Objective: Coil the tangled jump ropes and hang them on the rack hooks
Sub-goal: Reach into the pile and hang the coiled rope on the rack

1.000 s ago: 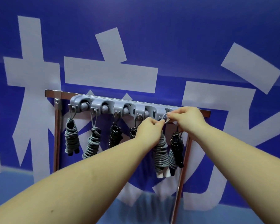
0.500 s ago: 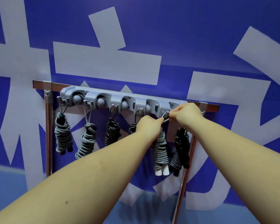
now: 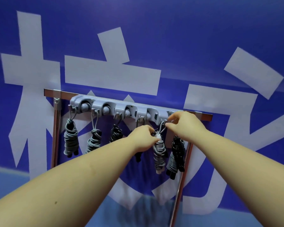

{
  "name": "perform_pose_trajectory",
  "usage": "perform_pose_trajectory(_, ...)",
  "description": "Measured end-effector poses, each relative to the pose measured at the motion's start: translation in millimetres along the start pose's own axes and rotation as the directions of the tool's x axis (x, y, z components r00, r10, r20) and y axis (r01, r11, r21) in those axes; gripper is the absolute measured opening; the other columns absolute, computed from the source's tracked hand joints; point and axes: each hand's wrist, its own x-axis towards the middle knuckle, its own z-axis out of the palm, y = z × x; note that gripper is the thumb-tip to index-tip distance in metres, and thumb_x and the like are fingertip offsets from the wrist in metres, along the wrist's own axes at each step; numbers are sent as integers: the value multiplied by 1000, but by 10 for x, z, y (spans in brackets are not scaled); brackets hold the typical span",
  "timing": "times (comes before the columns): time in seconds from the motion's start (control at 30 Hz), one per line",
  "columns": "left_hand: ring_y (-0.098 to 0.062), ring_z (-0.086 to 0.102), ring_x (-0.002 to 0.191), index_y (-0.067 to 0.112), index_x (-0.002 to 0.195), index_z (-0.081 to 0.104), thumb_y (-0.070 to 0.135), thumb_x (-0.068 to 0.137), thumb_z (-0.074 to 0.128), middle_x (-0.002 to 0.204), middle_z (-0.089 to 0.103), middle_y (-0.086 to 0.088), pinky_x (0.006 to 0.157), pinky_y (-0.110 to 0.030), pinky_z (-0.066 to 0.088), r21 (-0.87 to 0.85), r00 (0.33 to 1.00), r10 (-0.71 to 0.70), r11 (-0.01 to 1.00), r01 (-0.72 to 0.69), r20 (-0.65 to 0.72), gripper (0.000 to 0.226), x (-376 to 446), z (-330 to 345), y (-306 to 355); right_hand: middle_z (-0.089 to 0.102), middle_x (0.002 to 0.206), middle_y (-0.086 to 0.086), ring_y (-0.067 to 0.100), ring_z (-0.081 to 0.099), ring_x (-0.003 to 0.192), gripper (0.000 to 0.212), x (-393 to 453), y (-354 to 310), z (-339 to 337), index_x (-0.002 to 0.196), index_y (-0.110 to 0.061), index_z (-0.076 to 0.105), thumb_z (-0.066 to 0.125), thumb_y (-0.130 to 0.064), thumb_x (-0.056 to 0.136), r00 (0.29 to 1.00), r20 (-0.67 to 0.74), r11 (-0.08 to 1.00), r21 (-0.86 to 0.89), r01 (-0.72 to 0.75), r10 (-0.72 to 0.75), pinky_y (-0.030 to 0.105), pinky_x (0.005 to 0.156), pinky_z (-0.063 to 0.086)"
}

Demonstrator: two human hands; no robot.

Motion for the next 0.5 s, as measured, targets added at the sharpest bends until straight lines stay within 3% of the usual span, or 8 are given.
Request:
perform_pose_trajectory(0.1, -23, 52, 121, 16, 131, 50, 32, 90, 57, 133, 54, -6, 100, -35, 42, 274, 992, 121, 954, -123, 23, 45, -255, -152, -6, 61, 120, -5, 20, 55, 113, 40, -249, -170, -108, 124, -29, 54, 59, -44, 87, 975, 160, 933, -301, 197, -154, 33, 89, 47)
perform_pose_trajectory(0.17, -24, 49, 123, 20, 135, 45, 32, 90, 54, 136, 48, -5, 101, -36, 41, 423, 985, 152, 889, -172, 82, 47, -429, -221, -46, 56, 130, -4, 20, 51, 120, 51, -419, -267, -101, 132, -29, 47, 60, -47, 86, 943, 258, 877, -378, 297, -208, 35, 93, 45)
perform_pose_trajectory(0.33, -21, 43, 129, 21, 143, 35, 34, 92, 51, 141, 42, -1, 102, -35, 39, 606, 971, 163, 759, -238, 176, 54, -960, -282, -264, 50, 138, 0, 22, 47, 125, 68, -882, -420, 171, 140, -25, 38, 62, -51, 82, 874, 428, 871, -311, 380, -229, 33, 99, 42)
perform_pose_trajectory(0.5, -19, 39, 131, 20, 144, 33, 37, 94, 49, 145, 38, 2, 101, -31, 37, 603, 972, 91, 771, -205, 215, 55, -1469, -98, -684, 47, 139, 1, 23, 45, 126, 71, -1365, -435, 794, 143, -23, 34, 62, -51, 83, 814, 529, 880, -236, 412, -240, 35, 101, 41)
